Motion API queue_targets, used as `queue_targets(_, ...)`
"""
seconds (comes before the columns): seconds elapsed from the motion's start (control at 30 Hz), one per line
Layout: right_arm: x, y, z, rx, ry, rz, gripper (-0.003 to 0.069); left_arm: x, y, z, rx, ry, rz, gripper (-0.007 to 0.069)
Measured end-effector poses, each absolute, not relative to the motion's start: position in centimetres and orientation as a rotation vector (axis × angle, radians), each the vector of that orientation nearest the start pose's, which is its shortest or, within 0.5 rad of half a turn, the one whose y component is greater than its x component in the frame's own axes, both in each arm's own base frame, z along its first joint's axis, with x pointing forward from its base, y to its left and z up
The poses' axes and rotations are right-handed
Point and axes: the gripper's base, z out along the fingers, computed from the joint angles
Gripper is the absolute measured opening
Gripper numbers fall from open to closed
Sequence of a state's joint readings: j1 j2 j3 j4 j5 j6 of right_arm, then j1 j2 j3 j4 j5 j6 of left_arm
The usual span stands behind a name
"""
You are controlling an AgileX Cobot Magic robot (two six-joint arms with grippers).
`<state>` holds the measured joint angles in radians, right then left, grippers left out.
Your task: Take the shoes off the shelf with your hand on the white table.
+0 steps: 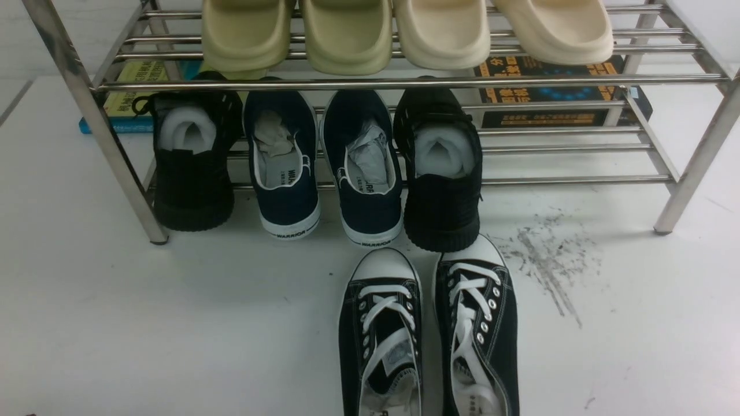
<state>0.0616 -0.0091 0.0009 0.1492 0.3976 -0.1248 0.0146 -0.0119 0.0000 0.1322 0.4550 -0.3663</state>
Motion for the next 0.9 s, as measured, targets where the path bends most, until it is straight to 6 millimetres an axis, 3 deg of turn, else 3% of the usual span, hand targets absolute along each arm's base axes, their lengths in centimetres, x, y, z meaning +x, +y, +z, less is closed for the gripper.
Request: queue_targets(0.9,5.15,0.8,17.41,-0.066,1.877,0.134,0.006,4.97,0.6,17.35,-0.29,1.902,-0.101,0.0239)
